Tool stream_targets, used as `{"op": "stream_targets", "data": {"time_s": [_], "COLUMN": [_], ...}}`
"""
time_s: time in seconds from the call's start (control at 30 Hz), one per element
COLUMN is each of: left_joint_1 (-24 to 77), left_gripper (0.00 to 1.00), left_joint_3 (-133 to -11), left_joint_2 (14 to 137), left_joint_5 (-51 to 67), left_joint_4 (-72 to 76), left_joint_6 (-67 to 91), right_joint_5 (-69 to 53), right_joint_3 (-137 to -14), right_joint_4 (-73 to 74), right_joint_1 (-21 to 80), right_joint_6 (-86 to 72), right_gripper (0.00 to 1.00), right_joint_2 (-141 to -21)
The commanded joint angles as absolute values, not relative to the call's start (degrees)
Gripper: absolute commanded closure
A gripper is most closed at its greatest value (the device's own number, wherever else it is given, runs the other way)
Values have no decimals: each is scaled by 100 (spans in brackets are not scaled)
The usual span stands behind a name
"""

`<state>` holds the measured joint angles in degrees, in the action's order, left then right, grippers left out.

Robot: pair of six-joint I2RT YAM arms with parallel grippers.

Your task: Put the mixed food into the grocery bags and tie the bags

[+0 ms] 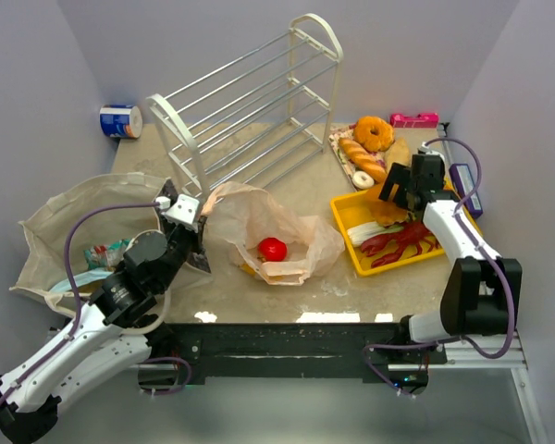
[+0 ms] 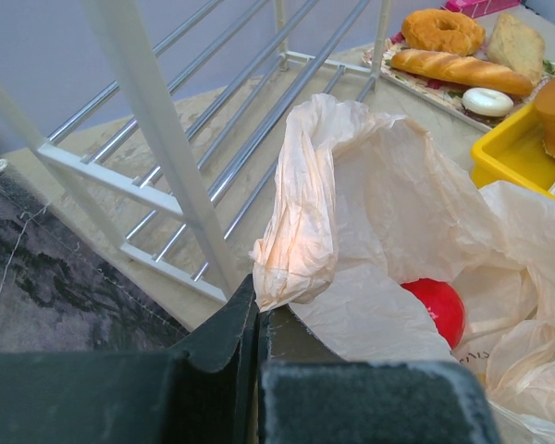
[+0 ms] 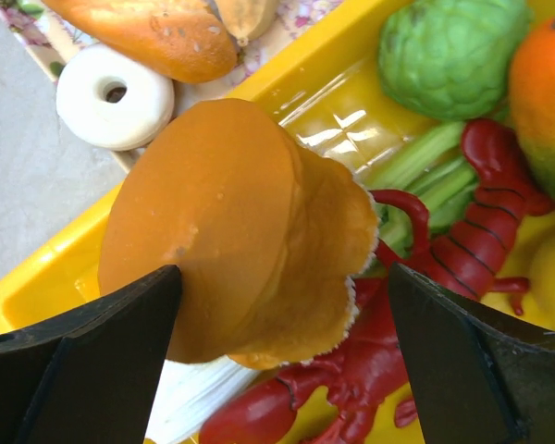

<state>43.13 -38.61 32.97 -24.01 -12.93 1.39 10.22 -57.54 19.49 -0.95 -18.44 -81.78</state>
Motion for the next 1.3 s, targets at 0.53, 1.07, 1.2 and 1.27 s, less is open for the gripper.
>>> {"op": "stream_targets", "data": {"time_s": [0.53,1.07,1.2,1.27], "left_joint_1": [4280,4271,4271,4272], "left_gripper": [100,100,100,100], "left_joint_3": [-3850,-3841,-3832,-3823], "left_joint_2": [3313,3270,3243,3243], "left_joint_5": [-2399,-2408,-2417,-2408], "left_joint_4": [-1072,-1046,-1055,-1046], "left_joint_6": [105,105,114,114], "right_joint_5": [765,-114,-9,122], "right_joint_3": [-5721,-6750,-6776,-6794], "right_joint_4": [1845,1609,1521,1477], "right_joint_1": [-246,3494,4375,4779], "right_joint_6": [-1925,-2171,-2162,-2162], "right_gripper": [100,100,100,100], "right_joint_2": [-7614,-6546,-6933,-7092]}}
